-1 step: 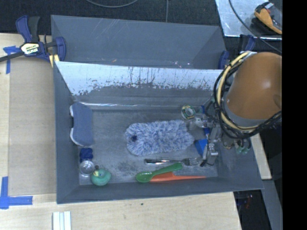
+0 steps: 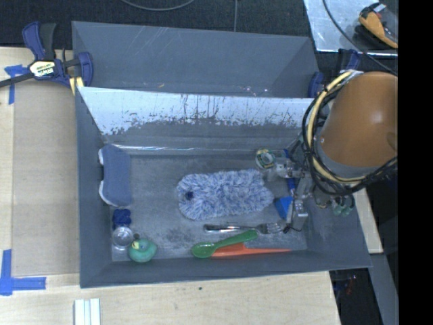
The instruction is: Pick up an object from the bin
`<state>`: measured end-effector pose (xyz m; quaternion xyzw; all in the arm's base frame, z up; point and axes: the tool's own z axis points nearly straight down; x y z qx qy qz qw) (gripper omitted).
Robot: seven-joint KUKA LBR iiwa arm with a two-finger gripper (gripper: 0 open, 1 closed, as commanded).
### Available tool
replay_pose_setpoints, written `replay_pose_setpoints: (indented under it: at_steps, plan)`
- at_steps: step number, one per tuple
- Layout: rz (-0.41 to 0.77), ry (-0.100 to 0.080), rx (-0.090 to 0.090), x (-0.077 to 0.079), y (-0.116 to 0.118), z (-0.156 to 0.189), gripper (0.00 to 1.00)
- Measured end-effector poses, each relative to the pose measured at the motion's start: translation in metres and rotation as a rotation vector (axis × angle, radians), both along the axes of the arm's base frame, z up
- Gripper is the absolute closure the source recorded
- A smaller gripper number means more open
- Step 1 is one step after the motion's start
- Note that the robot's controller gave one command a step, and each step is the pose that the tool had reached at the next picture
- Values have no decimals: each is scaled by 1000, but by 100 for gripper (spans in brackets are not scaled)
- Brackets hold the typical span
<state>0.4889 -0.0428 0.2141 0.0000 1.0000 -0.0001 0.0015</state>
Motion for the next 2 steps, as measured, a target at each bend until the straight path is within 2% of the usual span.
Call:
replay_pose_setpoints:
  at_steps: [1, 2]
  plan:
    - [197, -3, -2, 1, -41, -133, 0]
    - [350, -13, -4, -1, -37, -85, 0]
